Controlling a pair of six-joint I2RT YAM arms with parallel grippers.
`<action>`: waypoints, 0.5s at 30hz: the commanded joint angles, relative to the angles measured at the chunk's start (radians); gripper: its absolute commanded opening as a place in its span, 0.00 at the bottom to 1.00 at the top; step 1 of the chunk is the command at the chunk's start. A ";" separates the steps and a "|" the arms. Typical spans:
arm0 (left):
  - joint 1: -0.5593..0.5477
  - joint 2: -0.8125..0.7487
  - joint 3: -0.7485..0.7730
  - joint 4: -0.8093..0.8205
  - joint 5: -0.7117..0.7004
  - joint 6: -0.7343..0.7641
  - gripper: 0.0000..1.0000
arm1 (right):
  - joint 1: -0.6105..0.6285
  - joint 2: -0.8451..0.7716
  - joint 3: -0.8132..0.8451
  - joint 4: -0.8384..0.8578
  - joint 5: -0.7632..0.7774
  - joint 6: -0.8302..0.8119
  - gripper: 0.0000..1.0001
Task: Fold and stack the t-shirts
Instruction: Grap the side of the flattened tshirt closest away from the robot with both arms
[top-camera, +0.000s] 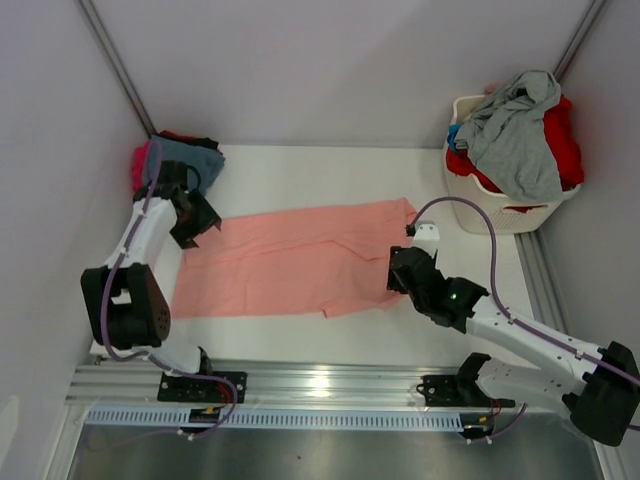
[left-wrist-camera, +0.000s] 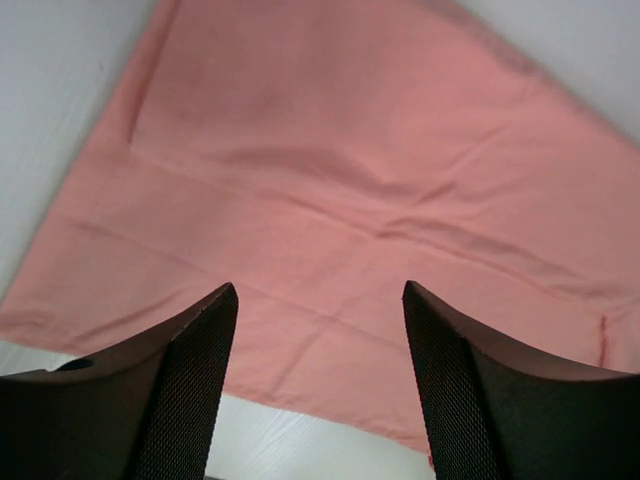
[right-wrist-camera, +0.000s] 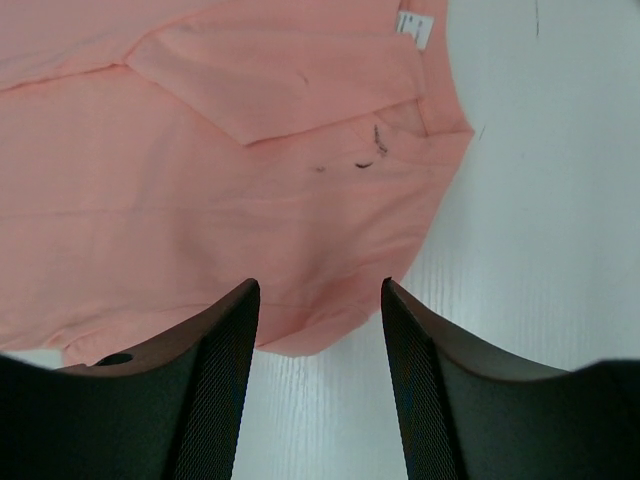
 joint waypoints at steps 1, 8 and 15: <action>-0.078 -0.136 -0.170 0.146 0.005 -0.070 0.71 | -0.047 0.009 -0.068 0.101 -0.062 0.091 0.56; -0.186 -0.297 -0.363 0.117 -0.060 -0.214 0.68 | -0.056 -0.008 -0.130 0.101 -0.091 0.125 0.56; -0.248 -0.520 -0.621 0.174 -0.061 -0.316 0.64 | -0.047 -0.126 -0.286 0.108 -0.171 0.217 0.57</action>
